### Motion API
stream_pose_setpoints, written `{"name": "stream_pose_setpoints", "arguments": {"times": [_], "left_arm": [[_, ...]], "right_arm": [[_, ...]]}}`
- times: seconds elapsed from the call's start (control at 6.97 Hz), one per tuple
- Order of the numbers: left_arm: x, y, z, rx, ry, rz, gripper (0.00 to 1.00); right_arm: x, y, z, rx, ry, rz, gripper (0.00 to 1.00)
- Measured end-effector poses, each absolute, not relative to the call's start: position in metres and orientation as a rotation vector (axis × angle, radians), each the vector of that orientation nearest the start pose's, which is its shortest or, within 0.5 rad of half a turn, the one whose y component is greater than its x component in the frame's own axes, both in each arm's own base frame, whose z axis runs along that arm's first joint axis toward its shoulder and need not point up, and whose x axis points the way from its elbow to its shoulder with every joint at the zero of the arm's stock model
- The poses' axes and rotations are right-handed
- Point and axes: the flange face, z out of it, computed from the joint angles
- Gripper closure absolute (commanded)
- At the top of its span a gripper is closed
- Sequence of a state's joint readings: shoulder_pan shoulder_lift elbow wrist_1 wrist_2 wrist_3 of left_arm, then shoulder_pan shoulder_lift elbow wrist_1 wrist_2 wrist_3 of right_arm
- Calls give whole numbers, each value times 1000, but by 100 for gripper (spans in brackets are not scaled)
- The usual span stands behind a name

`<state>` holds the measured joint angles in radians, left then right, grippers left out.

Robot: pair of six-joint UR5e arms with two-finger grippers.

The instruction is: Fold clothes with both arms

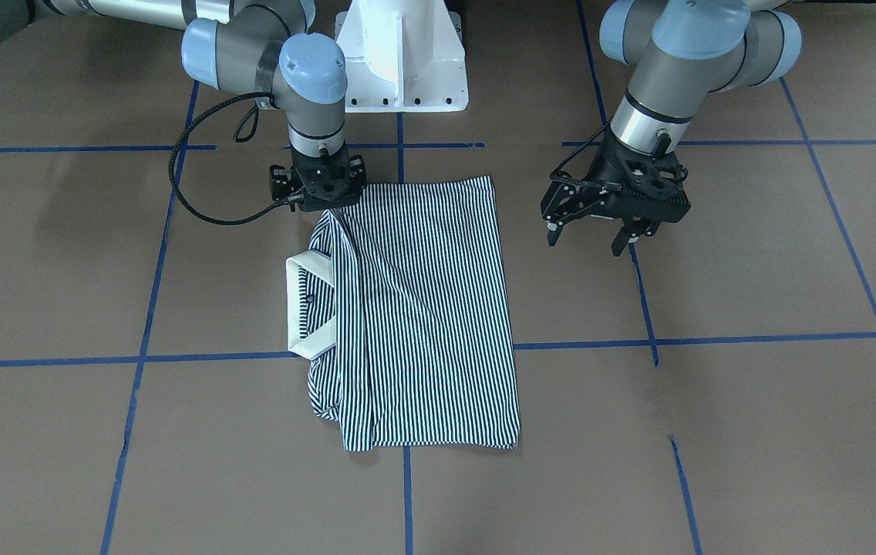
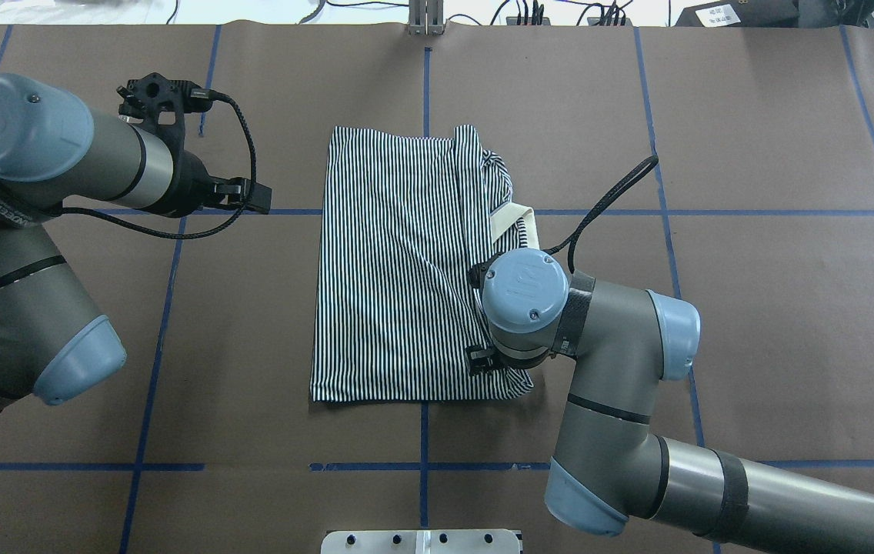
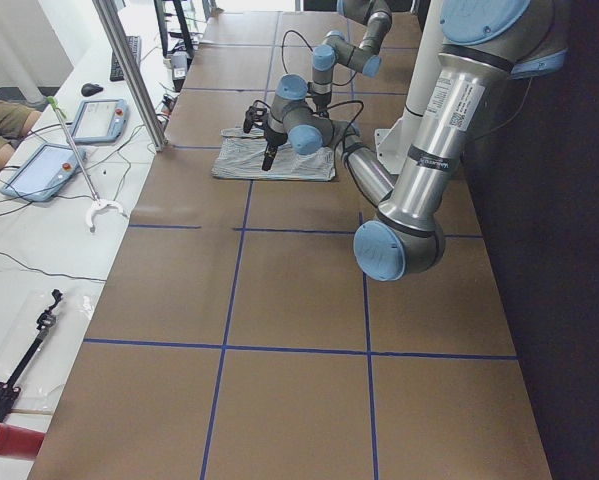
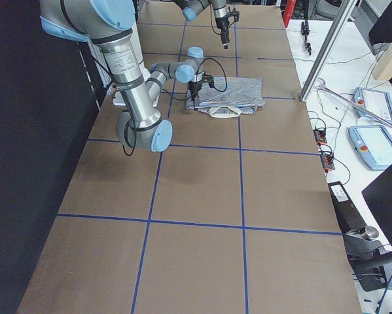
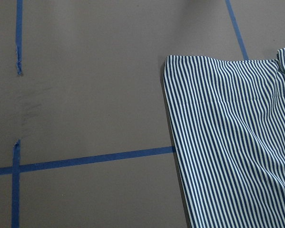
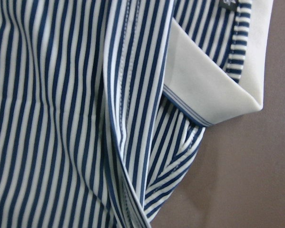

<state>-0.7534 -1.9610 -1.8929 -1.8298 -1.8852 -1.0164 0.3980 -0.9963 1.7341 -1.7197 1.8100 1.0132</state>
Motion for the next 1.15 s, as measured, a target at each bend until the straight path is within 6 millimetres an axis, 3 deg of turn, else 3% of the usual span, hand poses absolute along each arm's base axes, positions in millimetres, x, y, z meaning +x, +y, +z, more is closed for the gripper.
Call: {"name": "stream_pose_setpoints", "arguments": {"times": [0.86, 1.15], "left_arm": [[367, -482, 264, 342, 957, -61, 0], [369, -483, 257, 344, 968, -68, 0]], "right_arm": [[-562, -361, 299, 49, -594, -225, 0], [-537, -373, 319, 46, -576, -208, 0]]}}
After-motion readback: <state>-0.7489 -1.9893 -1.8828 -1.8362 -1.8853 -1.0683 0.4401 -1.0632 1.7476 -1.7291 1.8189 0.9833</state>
